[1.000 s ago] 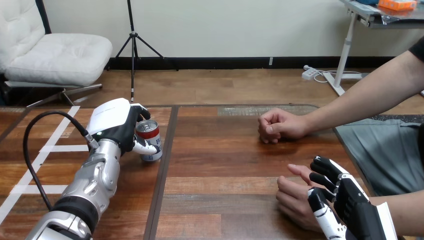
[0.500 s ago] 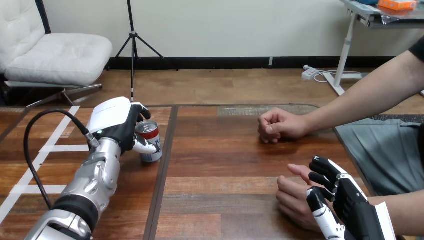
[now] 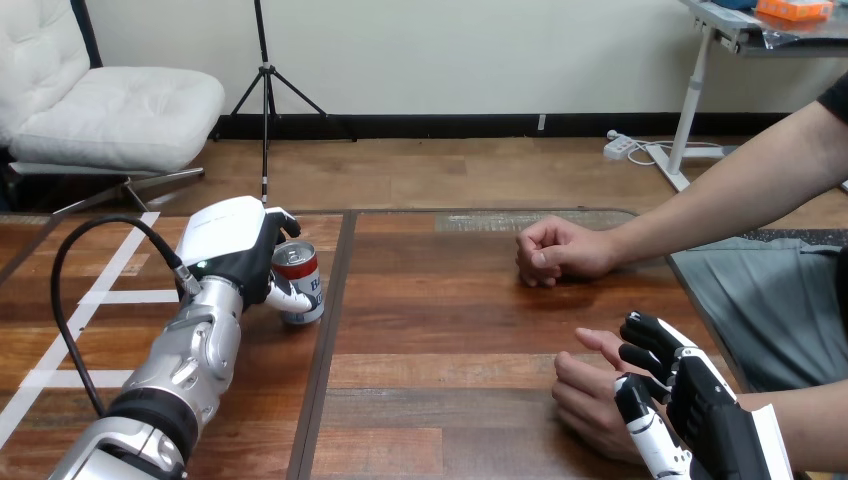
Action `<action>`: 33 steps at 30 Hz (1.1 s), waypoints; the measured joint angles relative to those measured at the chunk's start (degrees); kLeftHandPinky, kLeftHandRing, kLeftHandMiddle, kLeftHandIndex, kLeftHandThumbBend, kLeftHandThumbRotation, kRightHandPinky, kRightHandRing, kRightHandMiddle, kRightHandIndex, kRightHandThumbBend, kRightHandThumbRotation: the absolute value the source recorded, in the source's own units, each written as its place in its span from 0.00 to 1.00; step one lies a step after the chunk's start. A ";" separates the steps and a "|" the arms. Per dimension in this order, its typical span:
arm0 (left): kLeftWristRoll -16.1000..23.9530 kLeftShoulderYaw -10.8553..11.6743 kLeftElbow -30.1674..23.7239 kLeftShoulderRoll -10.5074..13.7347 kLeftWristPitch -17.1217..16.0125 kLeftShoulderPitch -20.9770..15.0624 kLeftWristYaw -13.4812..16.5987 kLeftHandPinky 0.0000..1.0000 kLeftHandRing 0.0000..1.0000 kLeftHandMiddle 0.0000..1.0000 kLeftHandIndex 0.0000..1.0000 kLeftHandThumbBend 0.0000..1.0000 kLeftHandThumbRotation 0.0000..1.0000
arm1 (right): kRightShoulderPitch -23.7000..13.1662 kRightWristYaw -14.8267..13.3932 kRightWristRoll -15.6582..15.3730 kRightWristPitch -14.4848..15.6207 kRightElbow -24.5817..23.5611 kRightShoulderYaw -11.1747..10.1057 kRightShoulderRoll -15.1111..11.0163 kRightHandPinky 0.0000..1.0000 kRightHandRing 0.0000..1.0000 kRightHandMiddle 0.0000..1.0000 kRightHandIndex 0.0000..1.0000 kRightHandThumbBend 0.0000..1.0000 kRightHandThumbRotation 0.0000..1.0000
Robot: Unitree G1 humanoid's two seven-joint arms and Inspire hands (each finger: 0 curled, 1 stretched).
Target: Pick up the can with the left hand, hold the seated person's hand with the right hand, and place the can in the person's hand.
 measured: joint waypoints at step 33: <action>-2.40 0.36 2.27 -1.26 1.59 -0.60 -0.75 0.59 0.71 0.76 0.82 0.82 0.08 | 0.37 -0.01 0.24 -0.67 0.02 0.17 0.04 0.78 0.83 0.85 0.84 0.52 0.61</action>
